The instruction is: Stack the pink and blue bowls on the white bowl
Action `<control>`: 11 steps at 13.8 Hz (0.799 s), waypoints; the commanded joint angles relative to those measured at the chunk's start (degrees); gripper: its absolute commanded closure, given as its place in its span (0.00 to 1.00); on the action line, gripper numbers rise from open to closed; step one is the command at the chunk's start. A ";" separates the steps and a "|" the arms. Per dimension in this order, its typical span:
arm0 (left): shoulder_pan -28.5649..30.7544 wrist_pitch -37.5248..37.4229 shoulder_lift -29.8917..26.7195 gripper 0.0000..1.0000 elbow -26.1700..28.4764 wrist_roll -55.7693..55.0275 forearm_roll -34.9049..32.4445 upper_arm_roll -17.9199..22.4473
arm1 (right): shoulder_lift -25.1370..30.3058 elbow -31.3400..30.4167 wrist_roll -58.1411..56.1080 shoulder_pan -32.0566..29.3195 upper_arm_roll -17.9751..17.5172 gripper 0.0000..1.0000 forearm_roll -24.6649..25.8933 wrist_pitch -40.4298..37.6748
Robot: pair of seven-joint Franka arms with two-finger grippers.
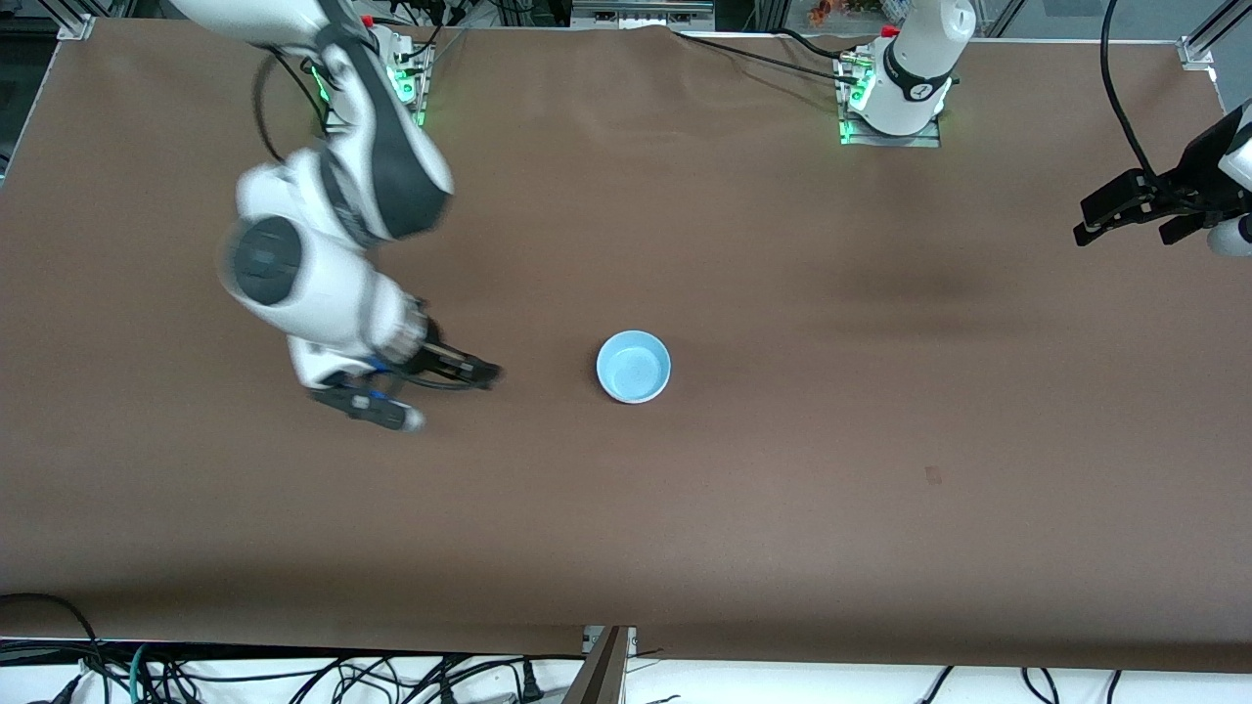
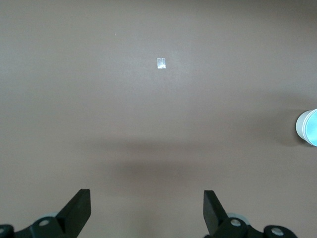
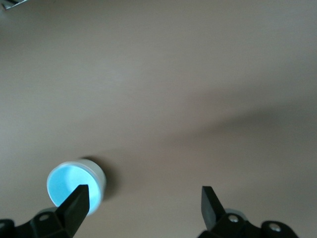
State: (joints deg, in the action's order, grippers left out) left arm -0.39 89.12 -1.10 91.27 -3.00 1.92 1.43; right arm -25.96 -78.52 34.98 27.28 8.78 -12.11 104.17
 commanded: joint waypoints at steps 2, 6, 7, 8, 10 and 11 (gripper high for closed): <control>0.22 -0.44 -0.92 0.00 0.58 0.45 -1.22 -0.20 | 10.73 -2.25 -9.81 0.05 7.10 0.00 0.24 -13.07; 0.22 -0.44 -1.01 0.00 0.49 0.45 -1.22 -0.20 | 20.40 -8.21 -20.01 -6.61 8.88 0.00 1.91 -19.08; 0.22 -0.44 -0.93 0.00 0.49 0.45 -1.22 -0.20 | 22.51 -10.23 -22.30 -9.85 7.14 0.00 3.39 -19.26; 0.22 -0.44 -1.01 0.00 0.49 0.54 -1.22 -0.20 | 24.97 -12.34 -23.54 -14.41 2.77 0.00 5.32 -19.26; 0.22 -0.44 -1.01 0.00 0.49 0.45 -1.13 -0.28 | 28.50 -15.34 -24.51 -21.98 -4.62 0.00 7.97 -19.00; 0.22 -0.44 -1.01 0.00 0.40 0.54 -1.13 -0.28 | 29.56 -16.48 -24.60 -23.49 -6.22 0.00 8.59 -18.83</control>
State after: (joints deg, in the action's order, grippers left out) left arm -0.34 89.12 -1.10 91.27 -3.00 1.92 1.45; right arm -0.91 -90.05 10.94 7.69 7.72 -5.36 84.30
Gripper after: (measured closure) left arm 0.000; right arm 0.000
